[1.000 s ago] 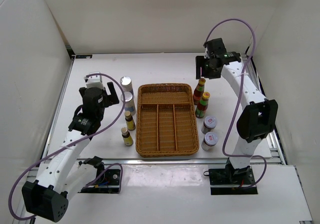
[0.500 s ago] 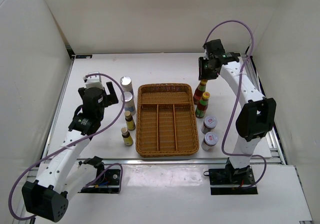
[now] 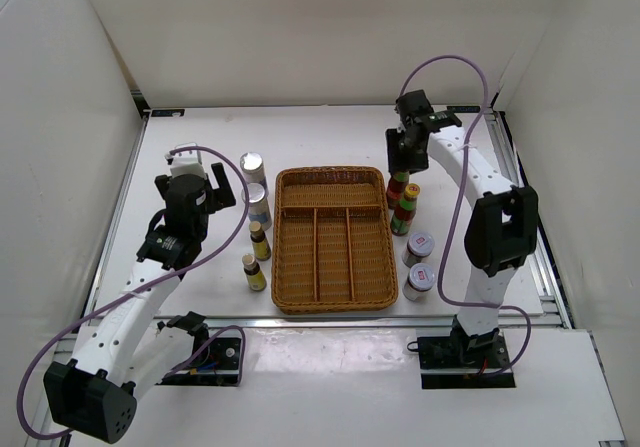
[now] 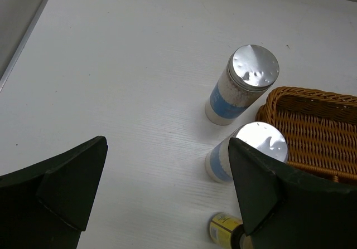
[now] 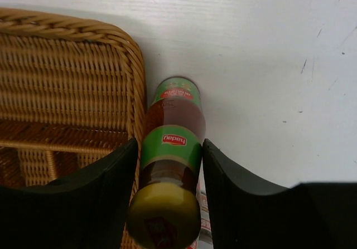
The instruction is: Organize the condiment bottles
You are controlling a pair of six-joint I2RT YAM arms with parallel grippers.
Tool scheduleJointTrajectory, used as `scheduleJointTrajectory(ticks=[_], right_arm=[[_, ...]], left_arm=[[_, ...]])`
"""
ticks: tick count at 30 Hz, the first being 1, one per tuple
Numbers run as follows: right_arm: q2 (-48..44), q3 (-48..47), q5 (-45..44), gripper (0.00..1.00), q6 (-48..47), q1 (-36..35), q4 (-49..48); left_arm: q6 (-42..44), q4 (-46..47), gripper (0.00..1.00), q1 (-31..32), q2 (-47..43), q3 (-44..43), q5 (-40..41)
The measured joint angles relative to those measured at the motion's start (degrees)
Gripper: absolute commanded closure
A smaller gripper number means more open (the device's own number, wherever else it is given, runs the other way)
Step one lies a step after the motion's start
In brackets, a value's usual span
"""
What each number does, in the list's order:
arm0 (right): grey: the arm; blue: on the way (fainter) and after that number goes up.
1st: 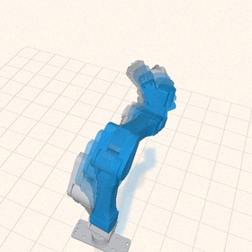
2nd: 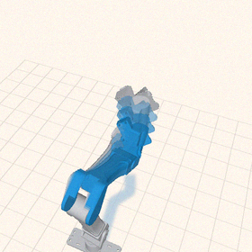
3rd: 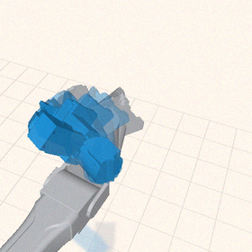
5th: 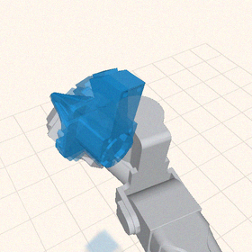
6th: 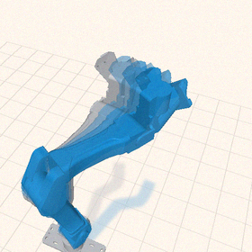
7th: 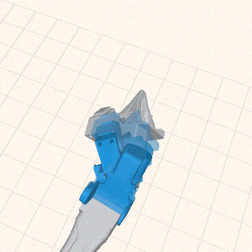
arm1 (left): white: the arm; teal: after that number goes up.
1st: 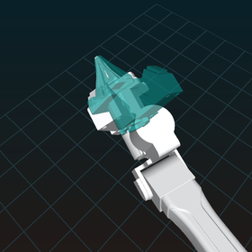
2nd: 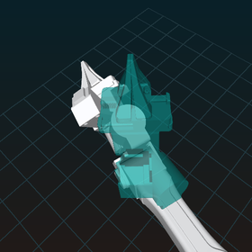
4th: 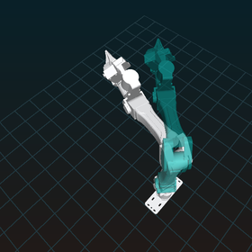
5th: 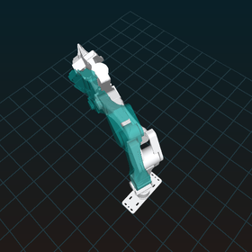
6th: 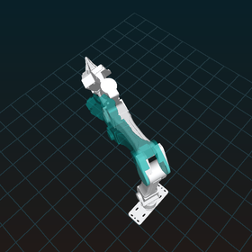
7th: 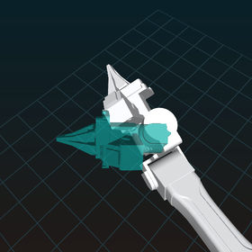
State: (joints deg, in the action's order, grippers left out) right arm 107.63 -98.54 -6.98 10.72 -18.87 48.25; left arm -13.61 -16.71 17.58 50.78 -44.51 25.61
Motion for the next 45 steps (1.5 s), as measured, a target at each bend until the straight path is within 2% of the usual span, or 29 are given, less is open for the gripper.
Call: scheduleJointTrajectory(ticks=[4, 11, 17, 25, 32, 37, 45], right_arm=[[0.7, 0.9, -1.6, 0.54, 0.4, -0.6, 0.6], [0.7, 0.8, -3.9, 0.82, 1.0, -1.1, 0.8], [0.0, 0.8, -8.3, 0.99, 1.1, -1.3, 2.1], [-6.6, -3.0, -13.6, 1.00, 0.7, -1.6, 4.0], [-11.6, -8.9, -10.1, 1.00, -1.6, -6.1, 2.6], [-10.7, -9.4, -4.0, 1.00, -2.0, -9.2, 1.6], [-4.7, -6.3, -1.2, 1.00, -1.9, -13.0, -0.1]], left_arm=[[0.0, 0.0, 0.00, 0.0, 0.0, 0.0, 0.3], [0.0, 0.0, 0.00, 0.0, 0.0, 0.0, 0.9], [0.0, 0.0, 0.00, 0.0, 0.0, 0.0, 1.0], [0.0, 0.0, 0.00, 0.0, 0.0, 0.0, 1.0], [0.0, 0.0, 0.00, 0.0, 0.0, 0.0, 1.0], [0.0, 0.0, 0.00, 0.0, 0.0, 0.0, 1.0], [0.0, 0.0, 0.00, 0.0, 0.0, 0.0, 1.0]])
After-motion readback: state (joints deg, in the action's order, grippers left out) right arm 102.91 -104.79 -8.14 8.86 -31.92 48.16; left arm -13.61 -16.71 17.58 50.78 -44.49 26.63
